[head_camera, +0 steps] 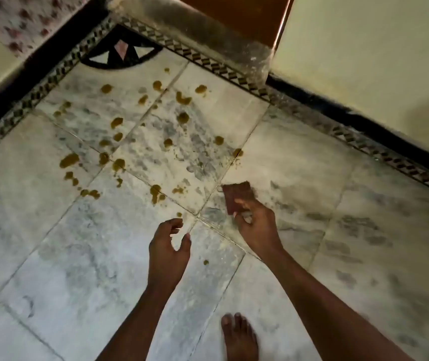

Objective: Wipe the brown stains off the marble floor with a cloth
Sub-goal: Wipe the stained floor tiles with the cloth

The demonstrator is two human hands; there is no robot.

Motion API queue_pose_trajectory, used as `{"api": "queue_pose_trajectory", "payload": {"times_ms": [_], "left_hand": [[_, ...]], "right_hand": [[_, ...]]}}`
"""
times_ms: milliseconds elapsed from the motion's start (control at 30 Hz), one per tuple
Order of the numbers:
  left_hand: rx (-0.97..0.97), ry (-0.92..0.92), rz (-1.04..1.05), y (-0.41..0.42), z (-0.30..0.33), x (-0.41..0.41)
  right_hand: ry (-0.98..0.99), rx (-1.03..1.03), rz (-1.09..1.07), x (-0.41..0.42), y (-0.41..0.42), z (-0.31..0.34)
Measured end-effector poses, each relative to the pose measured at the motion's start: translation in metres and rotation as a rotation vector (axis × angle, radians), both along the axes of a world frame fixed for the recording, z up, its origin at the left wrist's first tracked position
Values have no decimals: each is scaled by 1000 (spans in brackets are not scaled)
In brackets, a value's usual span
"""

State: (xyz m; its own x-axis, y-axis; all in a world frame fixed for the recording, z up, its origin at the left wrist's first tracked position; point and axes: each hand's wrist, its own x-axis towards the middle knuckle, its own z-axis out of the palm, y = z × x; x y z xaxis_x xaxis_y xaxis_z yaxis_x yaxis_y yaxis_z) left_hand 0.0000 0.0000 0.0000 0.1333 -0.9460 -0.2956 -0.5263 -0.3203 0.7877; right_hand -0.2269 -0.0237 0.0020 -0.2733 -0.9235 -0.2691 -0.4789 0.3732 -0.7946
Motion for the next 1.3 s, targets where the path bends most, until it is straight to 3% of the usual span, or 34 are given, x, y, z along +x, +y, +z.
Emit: {"api": "queue_pose_trajectory", "payload": {"times_ms": [233,367,467,600,700,900,1033,1200,1300], "left_hand": [[92,-329,-188,14,-189,47],[-1,-543,-292,11,-262,75],[-92,-641,-294,10,-295,90],[-198,-717,-289,18,-319,97],[-237,-732,-276,18,-325,99],[-259,-728,-266,19,-328,102],[-290,-714,-270,20,-328,104],[-302,-691,-233,22,-330,104],[-321,-711,-229,22,-332,104]], "right_hand": [[367,-103,172,-5,-22,-170],[590,-252,242,-15,-44,-235],[776,-156,292,-26,-66,-274],[806,11,435,-21,-80,-324],[832,-88,392,9,-69,-338],[717,-235,612,106,28,-329],[734,-318,828,89,105,-328],[815,-84,367,59,79,-333],[810,-33,289,86,50,-331]]}}
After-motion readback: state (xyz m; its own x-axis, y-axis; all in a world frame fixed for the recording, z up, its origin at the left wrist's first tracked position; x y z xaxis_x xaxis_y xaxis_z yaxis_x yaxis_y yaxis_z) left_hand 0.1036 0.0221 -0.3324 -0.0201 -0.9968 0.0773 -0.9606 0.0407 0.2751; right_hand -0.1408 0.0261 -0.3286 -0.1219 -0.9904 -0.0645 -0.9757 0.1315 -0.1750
